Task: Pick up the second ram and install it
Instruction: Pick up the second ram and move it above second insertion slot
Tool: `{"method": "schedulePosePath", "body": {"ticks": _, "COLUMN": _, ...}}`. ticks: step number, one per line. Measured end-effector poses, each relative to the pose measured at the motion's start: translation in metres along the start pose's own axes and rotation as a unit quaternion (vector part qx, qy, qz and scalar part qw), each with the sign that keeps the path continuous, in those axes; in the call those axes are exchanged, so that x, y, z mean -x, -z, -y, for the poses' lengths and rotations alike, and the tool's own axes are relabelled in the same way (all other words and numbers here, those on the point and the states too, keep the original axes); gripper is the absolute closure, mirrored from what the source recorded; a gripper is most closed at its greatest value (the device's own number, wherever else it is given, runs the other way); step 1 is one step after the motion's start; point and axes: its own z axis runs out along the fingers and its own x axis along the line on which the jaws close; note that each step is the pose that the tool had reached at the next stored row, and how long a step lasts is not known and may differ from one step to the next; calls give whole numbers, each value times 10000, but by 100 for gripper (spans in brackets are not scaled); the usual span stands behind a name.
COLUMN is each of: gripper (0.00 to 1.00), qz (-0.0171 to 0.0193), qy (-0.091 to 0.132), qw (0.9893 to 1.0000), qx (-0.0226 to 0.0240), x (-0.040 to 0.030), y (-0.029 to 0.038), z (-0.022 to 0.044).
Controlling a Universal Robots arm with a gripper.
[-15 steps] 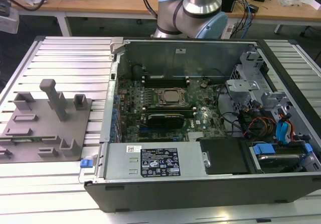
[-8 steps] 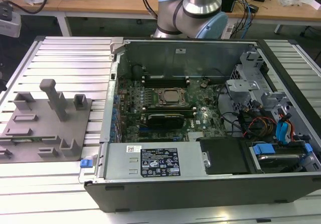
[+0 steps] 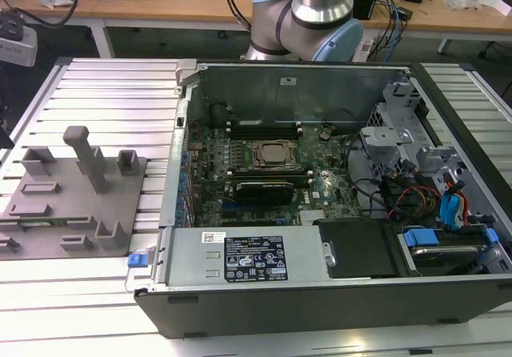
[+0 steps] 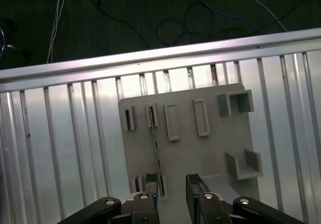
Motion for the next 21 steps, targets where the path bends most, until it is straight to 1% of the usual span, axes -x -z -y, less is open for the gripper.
{"method": "schedulePosePath", "body": {"ticks": 9, "gripper": 64, "qz": 0, "qy": 8, "qw": 10000, "qx": 0, "x": -1, "y": -79, "z": 3}}
{"method": "schedulePosePath", "body": {"ticks": 16, "gripper": 64, "qz": 0, "qy": 16, "qw": 10000, "qx": 0, "x": -1, "y": -173, "z": 6}}
{"method": "schedulePosePath", "body": {"ticks": 19, "gripper": 64, "qz": -1, "qy": 19, "qw": 10000, "qx": 0, "x": -2, "y": -197, "z": 7}}
{"method": "schedulePosePath", "body": {"ticks": 21, "gripper": 64, "qz": 0, "qy": 22, "qw": 10000, "qx": 0, "x": -2, "y": -225, "z": 8}}
